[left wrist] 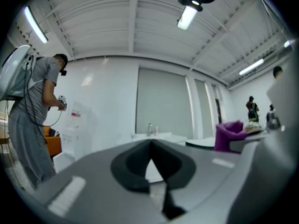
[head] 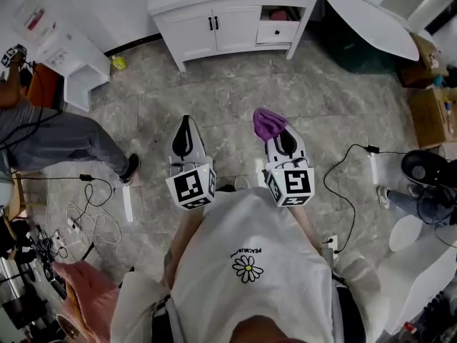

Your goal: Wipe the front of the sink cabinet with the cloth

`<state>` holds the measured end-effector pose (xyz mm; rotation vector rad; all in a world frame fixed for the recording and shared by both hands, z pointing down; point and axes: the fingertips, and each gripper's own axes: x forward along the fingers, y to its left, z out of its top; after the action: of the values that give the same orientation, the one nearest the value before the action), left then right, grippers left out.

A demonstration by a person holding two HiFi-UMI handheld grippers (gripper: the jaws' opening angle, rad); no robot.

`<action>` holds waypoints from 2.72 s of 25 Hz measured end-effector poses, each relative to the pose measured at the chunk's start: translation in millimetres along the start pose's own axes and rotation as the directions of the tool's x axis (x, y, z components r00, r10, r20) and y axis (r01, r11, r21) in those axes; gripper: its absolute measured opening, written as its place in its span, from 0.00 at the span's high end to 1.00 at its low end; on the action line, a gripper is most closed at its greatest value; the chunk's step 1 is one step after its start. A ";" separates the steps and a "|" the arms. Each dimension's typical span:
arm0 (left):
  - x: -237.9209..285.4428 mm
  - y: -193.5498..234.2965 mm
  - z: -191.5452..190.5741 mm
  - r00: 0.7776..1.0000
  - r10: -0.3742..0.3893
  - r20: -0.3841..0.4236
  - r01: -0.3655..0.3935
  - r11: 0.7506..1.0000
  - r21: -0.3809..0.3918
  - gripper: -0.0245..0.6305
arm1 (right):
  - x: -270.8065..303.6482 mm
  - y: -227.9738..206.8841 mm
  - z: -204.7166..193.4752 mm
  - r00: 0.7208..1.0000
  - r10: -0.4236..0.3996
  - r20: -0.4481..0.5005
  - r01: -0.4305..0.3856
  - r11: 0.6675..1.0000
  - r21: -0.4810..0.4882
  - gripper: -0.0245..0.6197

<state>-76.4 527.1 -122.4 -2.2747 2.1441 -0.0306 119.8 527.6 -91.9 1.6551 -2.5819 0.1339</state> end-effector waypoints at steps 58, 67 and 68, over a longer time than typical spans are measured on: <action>534.5 130.0 -14.1 0.996 -0.077 -0.036 0.077 0.997 -0.006 0.96 | 521.2 -145.0 61.8 0.997 -0.040 -0.064 0.043 0.998 0.039 0.87; 538.3 119.9 4.2 1.000 -0.023 -0.013 0.023 1.000 0.015 0.96 | 523.0 -164.2 64.1 0.999 -0.005 -0.046 0.008 0.998 0.065 0.87; 538.6 116.6 2.7 1.000 -0.023 -0.019 0.023 1.000 0.013 0.96 | 522.6 -167.8 62.5 0.999 -0.005 -0.052 0.009 0.998 0.069 0.87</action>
<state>-160.9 -17.4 -126.0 -2.3007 2.1201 -0.0666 53.7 -20.9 -92.2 1.6597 -2.5615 0.2654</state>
